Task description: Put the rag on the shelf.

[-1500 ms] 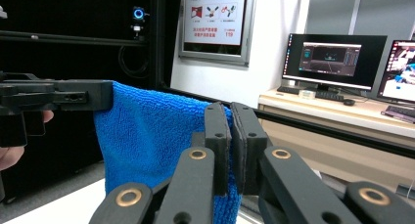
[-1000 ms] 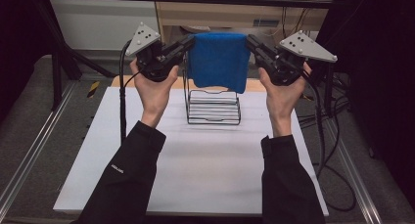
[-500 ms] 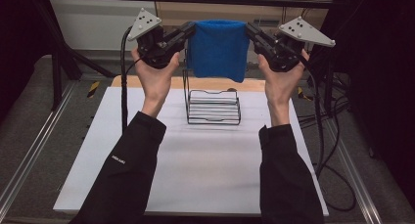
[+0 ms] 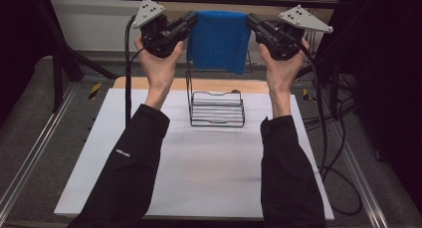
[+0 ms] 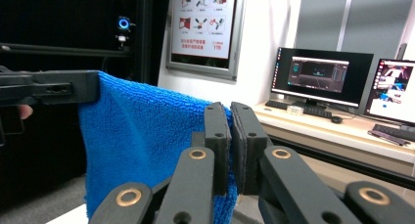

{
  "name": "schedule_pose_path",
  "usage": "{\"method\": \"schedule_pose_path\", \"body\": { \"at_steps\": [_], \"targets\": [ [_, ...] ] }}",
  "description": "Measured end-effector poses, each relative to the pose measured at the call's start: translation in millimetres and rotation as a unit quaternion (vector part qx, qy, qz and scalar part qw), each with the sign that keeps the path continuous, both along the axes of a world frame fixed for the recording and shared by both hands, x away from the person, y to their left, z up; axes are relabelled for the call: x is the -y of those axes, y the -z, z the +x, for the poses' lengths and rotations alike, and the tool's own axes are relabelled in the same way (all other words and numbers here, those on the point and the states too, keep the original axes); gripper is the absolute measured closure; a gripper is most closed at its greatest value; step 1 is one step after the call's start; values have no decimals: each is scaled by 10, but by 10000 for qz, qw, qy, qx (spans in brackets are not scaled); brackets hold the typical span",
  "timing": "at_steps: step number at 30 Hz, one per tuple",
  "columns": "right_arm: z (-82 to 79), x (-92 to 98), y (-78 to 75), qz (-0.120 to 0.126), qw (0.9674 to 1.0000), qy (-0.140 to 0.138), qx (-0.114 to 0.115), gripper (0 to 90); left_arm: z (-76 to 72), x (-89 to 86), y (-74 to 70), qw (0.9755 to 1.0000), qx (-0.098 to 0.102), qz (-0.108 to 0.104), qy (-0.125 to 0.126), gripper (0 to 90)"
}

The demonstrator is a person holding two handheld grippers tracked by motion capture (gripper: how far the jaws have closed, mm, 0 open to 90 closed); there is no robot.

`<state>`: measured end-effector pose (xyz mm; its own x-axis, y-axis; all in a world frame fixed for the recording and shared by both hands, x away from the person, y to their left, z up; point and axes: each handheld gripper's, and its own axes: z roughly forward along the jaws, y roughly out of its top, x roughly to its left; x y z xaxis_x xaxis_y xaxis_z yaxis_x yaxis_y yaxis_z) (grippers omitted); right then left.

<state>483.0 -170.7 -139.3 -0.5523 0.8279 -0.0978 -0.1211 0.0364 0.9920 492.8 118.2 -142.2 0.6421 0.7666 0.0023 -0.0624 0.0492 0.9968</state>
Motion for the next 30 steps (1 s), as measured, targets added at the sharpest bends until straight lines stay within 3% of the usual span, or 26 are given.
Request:
{"method": "schedule_pose_path", "body": {
  "at_steps": [8,14,24,30],
  "targets": [
    [200,-37,115,-144,9999,82,-42,867,182,-30,127,9999,-137,-34,14,855],
    [290,-54,151,-266,9995,137,-47,868,237,-27,203,9999,-131,-43,-12,855],
    [302,-7,339,-377,9990,80,-213,867,232,-28,414,9994,-218,254,106,855],
    [266,49,416,-392,9978,25,-527,866,224,-6,520,9985,-303,415,214,855]
  ]
}}
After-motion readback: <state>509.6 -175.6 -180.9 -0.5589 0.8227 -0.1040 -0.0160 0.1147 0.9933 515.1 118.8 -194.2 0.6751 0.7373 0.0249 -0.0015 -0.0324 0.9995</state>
